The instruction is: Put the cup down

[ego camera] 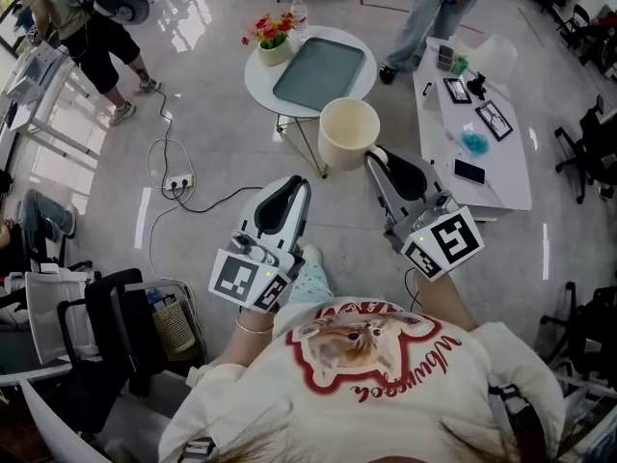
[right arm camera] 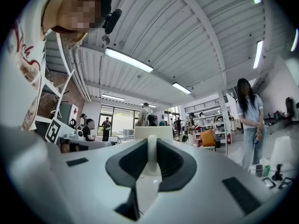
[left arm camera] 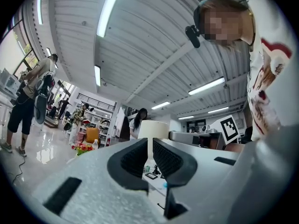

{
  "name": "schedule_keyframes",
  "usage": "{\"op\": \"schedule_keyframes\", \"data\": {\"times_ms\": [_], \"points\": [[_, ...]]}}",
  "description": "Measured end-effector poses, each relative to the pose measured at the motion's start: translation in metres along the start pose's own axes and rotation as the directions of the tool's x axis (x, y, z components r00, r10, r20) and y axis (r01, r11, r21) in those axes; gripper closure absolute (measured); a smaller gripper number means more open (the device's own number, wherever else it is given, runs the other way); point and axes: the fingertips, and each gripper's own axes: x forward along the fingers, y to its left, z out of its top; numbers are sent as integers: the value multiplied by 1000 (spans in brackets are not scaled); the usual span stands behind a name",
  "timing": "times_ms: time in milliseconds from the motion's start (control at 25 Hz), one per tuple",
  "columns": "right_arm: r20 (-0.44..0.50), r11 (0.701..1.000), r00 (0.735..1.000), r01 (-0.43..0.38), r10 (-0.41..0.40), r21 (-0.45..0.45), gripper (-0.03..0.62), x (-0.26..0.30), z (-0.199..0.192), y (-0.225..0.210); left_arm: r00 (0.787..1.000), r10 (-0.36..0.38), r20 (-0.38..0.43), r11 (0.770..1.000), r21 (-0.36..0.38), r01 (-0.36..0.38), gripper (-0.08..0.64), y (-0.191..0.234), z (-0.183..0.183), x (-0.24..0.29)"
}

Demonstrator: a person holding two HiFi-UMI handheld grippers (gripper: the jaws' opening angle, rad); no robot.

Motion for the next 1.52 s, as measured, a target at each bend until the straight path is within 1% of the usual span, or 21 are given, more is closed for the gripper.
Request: {"op": "schedule_keyframes", "data": {"times_ms": [200, 440, 600, 760, 1000, 1160, 1360, 1520], "points": [[10, 1000, 1000, 20, -20, -5, 532, 40, 3, -17, 1000, -25, 8, 1000, 3, 25, 515, 39, 9, 26], [17, 999, 999, 42, -41, -15, 532, 79, 2, -31, 999, -51, 3, 999, 2, 51, 515, 78, 10, 47], [13, 996, 998, 63, -62, -58, 532, 101, 0, -38, 997, -71, -3, 997, 2, 71, 515, 99, 11, 59], [25, 995, 996, 82, -81, -50, 532, 119, -2, -39, 996, -94, -9, 996, -3, 94, 515, 119, 11, 64], [24, 993, 993, 114, -113, -37, 532, 127, -7, -48, 992, -126, -23, 992, -24, 125, 515, 128, 5, 73], [22, 991, 991, 133, -133, -25, 532, 128, -9, -59, 990, -134, -36, 991, -34, 133, 515, 131, 0, 81], [25, 991, 991, 132, -131, -12, 532, 140, -13, -72, 990, -136, -44, 990, -35, 135, 515, 142, -4, 92], [40, 994, 993, 111, -110, -6, 532, 158, -11, -83, 991, -130, -42, 991, -30, 129, 515, 156, -4, 108]]}}
